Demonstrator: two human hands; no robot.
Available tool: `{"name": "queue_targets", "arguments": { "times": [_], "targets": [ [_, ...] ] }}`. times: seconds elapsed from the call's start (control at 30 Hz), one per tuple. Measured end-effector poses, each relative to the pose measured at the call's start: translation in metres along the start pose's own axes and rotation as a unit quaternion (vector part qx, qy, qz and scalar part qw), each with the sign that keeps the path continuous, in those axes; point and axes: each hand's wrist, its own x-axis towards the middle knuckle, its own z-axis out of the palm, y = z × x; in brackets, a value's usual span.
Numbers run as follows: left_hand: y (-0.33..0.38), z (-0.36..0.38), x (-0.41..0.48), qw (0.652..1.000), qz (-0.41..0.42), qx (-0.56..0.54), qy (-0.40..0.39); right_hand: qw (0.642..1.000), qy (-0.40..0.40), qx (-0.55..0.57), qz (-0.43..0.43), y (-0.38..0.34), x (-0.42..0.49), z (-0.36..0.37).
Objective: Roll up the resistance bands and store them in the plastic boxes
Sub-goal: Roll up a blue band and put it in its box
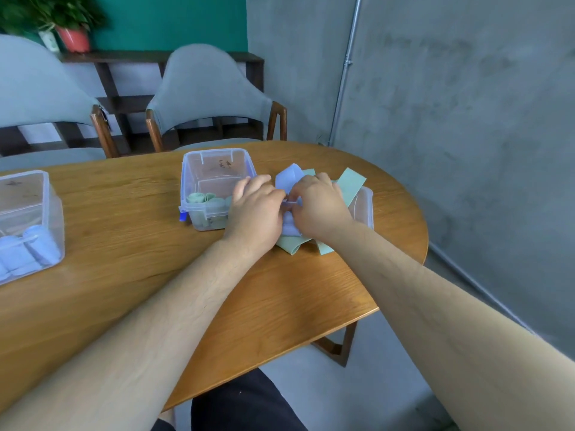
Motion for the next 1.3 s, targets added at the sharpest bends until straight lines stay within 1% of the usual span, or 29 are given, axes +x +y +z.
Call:
{"name": "queue_targets", "arguments": {
  "times": [0.07,0.17,0.27,0.33,0.4,0.5,0.6,0.73,0.83,0.93,1.0,1.1,1.3],
  "targets": [
    [0.002,-0.008,0.006,0.997,-0.025,-0.053,0.04,0.999,0.022,0.044,0.001,0.005,-0.003,-0.017],
    [0.014,-0.028,0.023,0.986,-0.067,-0.142,0.059,0.992,0.057,0.112,0.0,0.01,-0.008,-0.052],
    [0.029,-0.054,0.046,0.969,-0.081,-0.221,0.079,0.965,0.096,0.243,0.027,0.01,-0.005,-0.088],
    [0.035,-0.073,0.061,0.954,-0.079,-0.271,0.106,0.945,0.124,0.301,0.036,0.008,-0.002,-0.112],
    [0.04,-0.092,0.077,0.933,-0.084,-0.327,0.125,0.933,0.157,0.322,0.027,0.006,0.002,-0.137],
    [0.049,-0.128,0.099,0.896,-0.104,-0.412,0.124,0.918,0.193,0.348,0.008,0.002,0.007,-0.173],
    [0.057,-0.161,0.111,0.876,-0.104,-0.45,0.142,0.907,0.204,0.368,-0.008,-0.004,0.011,-0.204],
    [0.056,-0.194,0.111,0.865,-0.093,-0.459,0.179,0.905,0.2,0.375,-0.018,-0.02,0.012,-0.226],
    [0.048,-0.215,0.098,0.868,-0.095,-0.447,0.193,0.884,0.195,0.424,-0.03,-0.043,0.011,-0.227],
    [0.029,-0.23,0.074,0.878,-0.107,-0.419,0.204,0.859,0.175,0.478,-0.054,-0.075,0.008,-0.219],
    [0.01,-0.238,0.054,0.885,-0.126,-0.394,0.214,0.846,0.141,0.509,-0.073,-0.098,0.005,-0.207],
    [-0.018,-0.245,0.022,0.879,-0.168,-0.391,0.215,0.839,0.071,0.533,-0.087,-0.134,0.001,-0.179],
    [-0.067,-0.252,-0.04,0.896,-0.24,-0.323,0.189,0.844,0.039,0.528,-0.089,-0.197,-0.014,-0.141]
  ]
}}
